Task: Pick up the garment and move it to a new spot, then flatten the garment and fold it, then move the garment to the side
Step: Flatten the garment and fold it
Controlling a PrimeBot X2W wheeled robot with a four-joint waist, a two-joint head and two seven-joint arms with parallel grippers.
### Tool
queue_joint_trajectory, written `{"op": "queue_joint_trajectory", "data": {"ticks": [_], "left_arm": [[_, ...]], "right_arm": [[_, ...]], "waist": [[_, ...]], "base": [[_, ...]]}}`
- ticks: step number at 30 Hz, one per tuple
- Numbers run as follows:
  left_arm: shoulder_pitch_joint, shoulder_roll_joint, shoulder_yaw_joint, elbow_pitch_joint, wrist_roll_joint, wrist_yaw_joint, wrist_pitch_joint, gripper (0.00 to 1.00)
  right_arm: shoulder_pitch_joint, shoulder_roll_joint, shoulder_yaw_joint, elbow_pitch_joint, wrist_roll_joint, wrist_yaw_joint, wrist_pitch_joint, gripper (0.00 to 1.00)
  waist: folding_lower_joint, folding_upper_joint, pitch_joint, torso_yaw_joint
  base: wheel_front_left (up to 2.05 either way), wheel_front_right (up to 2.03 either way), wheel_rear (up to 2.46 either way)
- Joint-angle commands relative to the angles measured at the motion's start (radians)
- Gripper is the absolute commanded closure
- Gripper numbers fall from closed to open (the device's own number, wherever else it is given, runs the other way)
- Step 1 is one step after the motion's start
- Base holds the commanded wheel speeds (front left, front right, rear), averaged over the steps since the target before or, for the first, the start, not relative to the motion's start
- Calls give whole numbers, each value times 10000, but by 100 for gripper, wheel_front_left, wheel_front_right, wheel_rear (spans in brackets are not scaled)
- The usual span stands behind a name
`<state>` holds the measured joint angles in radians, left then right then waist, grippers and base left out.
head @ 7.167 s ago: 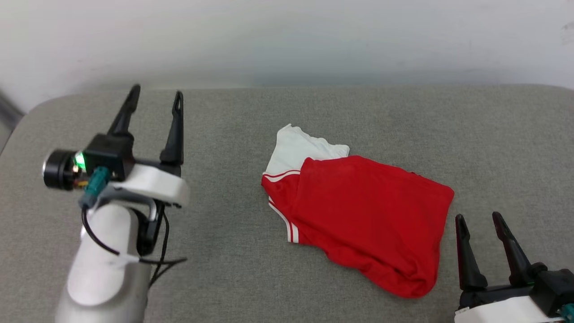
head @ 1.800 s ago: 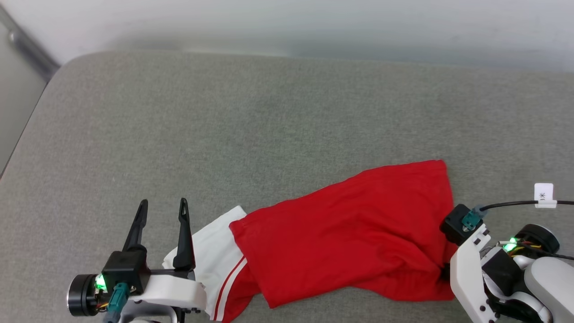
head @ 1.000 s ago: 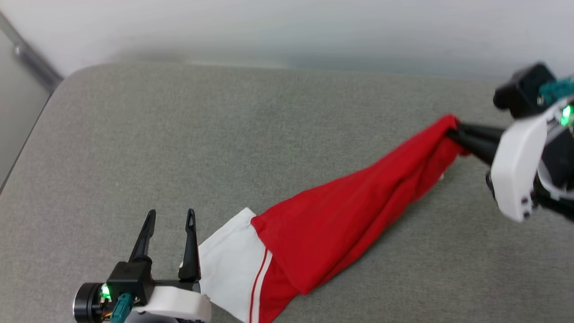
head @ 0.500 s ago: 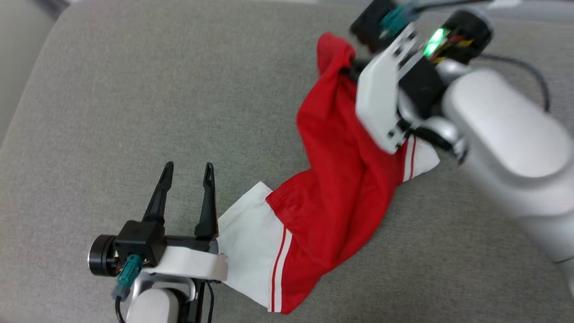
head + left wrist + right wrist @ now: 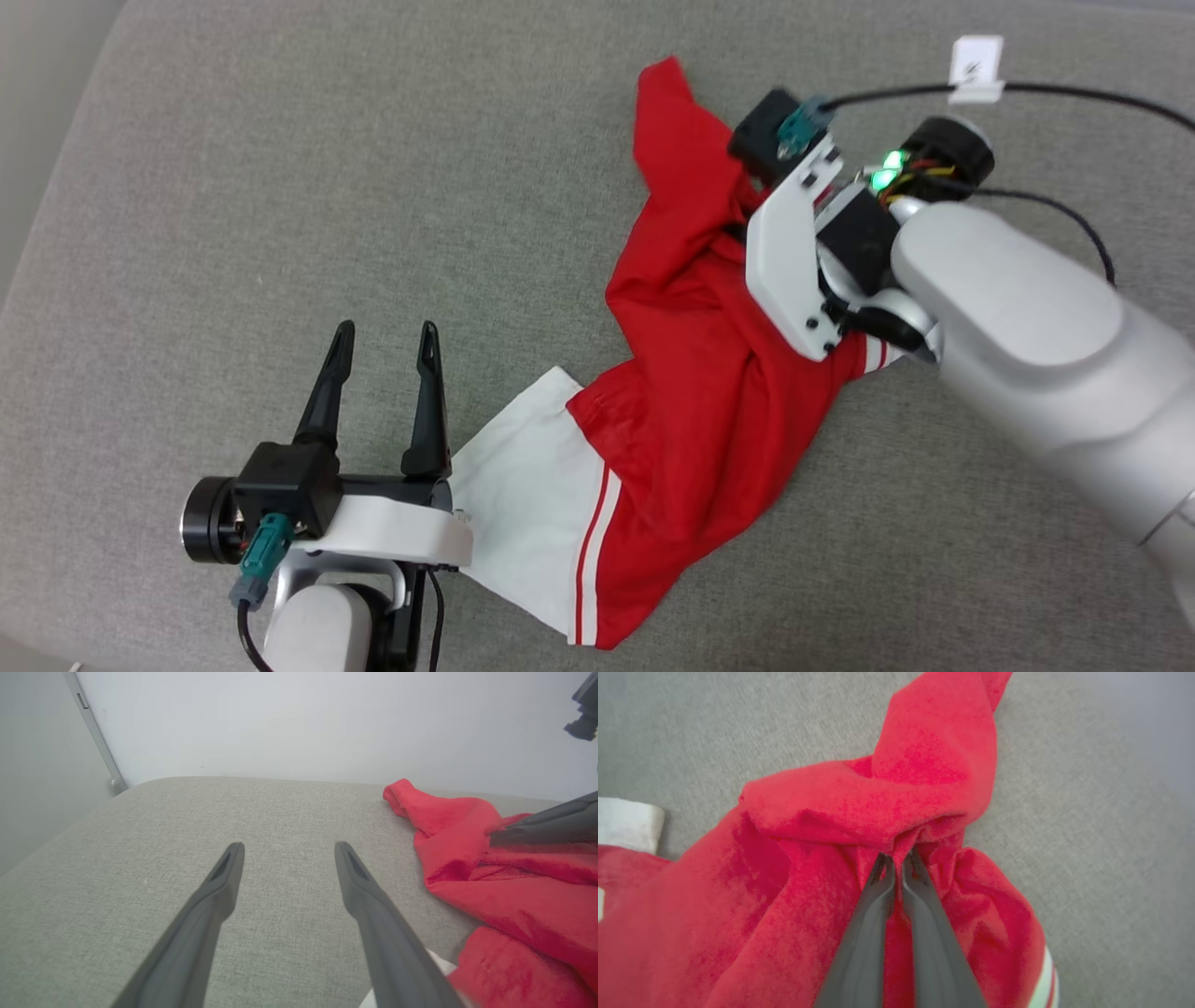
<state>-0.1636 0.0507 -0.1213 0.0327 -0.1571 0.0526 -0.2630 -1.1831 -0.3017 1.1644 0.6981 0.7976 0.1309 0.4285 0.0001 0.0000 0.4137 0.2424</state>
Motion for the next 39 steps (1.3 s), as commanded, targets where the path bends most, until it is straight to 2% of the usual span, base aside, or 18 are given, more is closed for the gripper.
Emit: {"op": "queue_joint_trajectory", "data": {"ticks": [1, 5, 9, 11, 14, 19, 22, 25, 30, 33, 36, 37, 38, 39], "left_arm": [[108, -8, 80, 16, 97, -19, -26, 0], [299, -8, 248, 15, 243, 22, -26, 0], [554, -7, 334, -33, 316, 52, -26, 0], [603, -9, 328, -61, 322, 55, -26, 0], [725, -9, 300, -98, 309, 66, -26, 0], [694, -9, 273, -166, 252, 89, -26, 0], [592, -9, 222, -191, 231, 79, -26, 0], [487, -11, 137, -196, 152, 81, -26, 0], [115, -8, 37, -153, 40, 29, -26, 0], [-38, -9, -56, -119, 13, 75, -26, 0], [-89, -10, -92, -74, 9, 102, -26, 0], [-82, -8, -81, -51, 26, 114, -26, 0], [-64, -8, -65, -27, 52, 118, -26, 0], [-28, -8, -35, 3, 81, 113, -26, 0]], "right_arm": [[-333, -168, -47, -198, 306, -3, -395, 0], [-793, -883, 32, -893, 769, -5, -771, 0], [-1300, -1790, 31, -1680, 1266, -3, -360, 0], [-1458, -2251, 63, -1981, 1630, -3, 291, 0], [-1607, -2770, 1, -2395, 2497, -3, 1822, 0], [-1760, -3459, 97, -2834, 3114, -3, 4100, 0], [-1532, -3579, 158, -2878, 3115, -3, 4955, 0], [-1114, -3523, 138, -2762, 3014, -3, 5316, 0], [12, -2969, -343, -2231, 2898, -3, 4932, 0], [621, -2739, -86, -1947, 2593, -3, 4960, 0], [1055, -2770, 311, -1852, 2357, -2, 5141, 0], [1133, -2774, 387, -1846, 2326, -2, 5167, 11], [1178, -2787, 432, -1876, 2310, -2, 5155, 65], [1208, -2798, 435, -1956, 2330, 1, 5099, 100]], "waist": [[-1, 0, -287, -132], [-1, 0, -742, -305], [-1, 0, -1069, -439], [-1, 0, -1147, -470], [-1, 0, -1199, -496], [-1, 0, -1046, -445], [-1, 0, -876, -359], [-1, 0, -671, -222], [-1, 0, 60, 176], [-1, 0, 321, 295], [-1, 0, 359, 322], [-1, 0, 333, 305], [-1, 0, 285, 278], [-1, 0, 208, 239]], "base": [[0, 0, 0], [0, 0, 0], [0, 0, 0], [0, 0, 0], [0, 0, 0], [0, 0, 0], [0, 0, 0], [0, 0, 0], [0, 0, 0], [0, 0, 0], [0, 0, 0], [0, 0, 0], [0, 0, 0], [0, 0, 0]]}}
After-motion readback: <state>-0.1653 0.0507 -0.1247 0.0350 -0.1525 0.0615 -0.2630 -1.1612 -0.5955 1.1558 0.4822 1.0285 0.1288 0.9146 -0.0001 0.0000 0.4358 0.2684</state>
